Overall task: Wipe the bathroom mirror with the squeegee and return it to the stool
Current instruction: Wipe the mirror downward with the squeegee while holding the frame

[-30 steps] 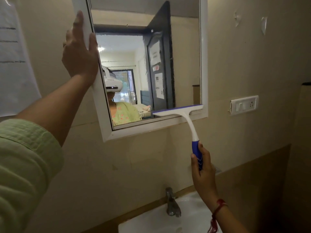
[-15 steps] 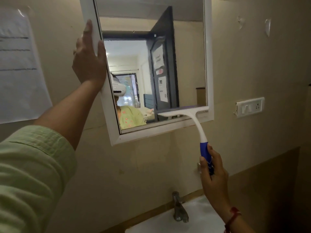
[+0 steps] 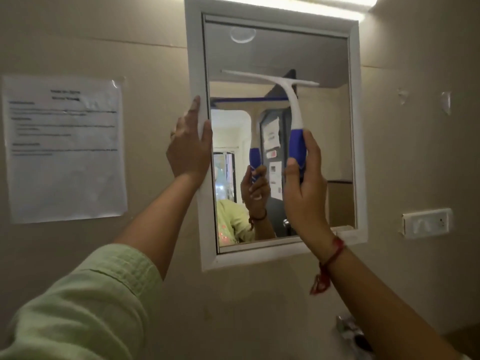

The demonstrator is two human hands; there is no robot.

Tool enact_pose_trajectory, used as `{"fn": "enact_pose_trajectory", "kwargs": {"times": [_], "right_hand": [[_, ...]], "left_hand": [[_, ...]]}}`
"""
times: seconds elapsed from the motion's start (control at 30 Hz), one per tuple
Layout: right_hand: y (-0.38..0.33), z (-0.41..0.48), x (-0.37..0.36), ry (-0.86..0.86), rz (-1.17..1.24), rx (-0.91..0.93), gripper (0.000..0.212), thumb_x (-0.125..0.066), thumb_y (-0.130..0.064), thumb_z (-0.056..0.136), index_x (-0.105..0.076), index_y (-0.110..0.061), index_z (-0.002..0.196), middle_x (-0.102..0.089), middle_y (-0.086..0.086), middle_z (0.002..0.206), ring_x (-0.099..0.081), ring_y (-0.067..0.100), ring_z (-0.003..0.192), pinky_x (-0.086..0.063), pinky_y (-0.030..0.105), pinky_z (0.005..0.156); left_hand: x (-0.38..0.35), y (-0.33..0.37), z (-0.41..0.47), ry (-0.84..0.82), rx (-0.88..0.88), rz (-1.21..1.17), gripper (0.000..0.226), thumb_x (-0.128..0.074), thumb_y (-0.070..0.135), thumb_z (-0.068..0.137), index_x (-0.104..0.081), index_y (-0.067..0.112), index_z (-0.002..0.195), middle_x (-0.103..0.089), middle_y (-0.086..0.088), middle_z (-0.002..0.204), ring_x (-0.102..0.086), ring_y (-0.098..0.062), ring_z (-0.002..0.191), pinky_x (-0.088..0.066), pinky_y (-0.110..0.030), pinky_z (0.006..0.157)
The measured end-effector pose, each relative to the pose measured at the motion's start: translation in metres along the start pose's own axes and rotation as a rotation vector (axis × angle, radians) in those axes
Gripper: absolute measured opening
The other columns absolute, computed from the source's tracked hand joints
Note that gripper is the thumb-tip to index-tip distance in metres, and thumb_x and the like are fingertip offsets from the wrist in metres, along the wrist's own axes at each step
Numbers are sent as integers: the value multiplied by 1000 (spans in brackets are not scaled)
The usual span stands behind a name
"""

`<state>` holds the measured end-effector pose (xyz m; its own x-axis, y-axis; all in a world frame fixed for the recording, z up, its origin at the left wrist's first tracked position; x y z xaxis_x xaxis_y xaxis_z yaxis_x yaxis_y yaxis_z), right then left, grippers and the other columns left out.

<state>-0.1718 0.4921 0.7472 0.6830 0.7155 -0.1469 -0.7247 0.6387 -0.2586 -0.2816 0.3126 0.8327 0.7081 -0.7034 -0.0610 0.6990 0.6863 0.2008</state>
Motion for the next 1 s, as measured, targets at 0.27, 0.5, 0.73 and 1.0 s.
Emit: {"fn": "enact_pose_trajectory", "kwargs": {"times": [0.27, 0.5, 0.73, 1.0], "right_hand": [[-15, 81, -42, 8, 4, 93, 47, -36, -19, 101, -22, -16, 145, -46, -18, 71, -53, -14, 56, -40, 0, 48], [-16, 107, -51, 59, -38, 136, 47, -39, -20, 100, -25, -13, 144, -42, -22, 72, -51, -19, 59, -39, -2, 48], [-9, 108, -54, 55, 6, 119, 47, -43, -18, 99, -29, -13, 144, -44, -25, 86, -52, -22, 69, -38, -6, 55], [-7, 117, -51, 52, 2, 109, 48, -43, -17, 98, -29, -11, 144, -44, -24, 77, -51, -25, 65, -38, -5, 50]], "left_hand": [[2, 2, -1, 25, -29, -48, 46, -42, 36, 97, -33, 28, 142, -57, -6, 129, -60, -24, 103, -40, -23, 71], [3, 3, -2, 23, -29, -31, 47, -42, 36, 97, -34, 27, 142, -56, -6, 130, -60, -24, 104, -40, -23, 72], [3, 3, -1, 33, -38, -41, 47, -43, 36, 97, -34, 26, 142, -56, -7, 131, -60, -25, 106, -41, -24, 73], [5, 4, -1, 31, -36, -41, 48, -42, 38, 97, -34, 26, 142, -56, -7, 132, -59, -26, 108, -47, -30, 78]]}}
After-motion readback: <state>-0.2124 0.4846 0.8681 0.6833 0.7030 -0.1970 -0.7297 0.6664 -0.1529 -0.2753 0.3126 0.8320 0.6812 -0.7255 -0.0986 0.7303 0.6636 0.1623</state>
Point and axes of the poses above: each hand's wrist, its own z-axis towards the middle knuckle, its own x-axis out of the back of the hand, y = z × x, the point moved 4 cm from there along z, towards the middle knuckle
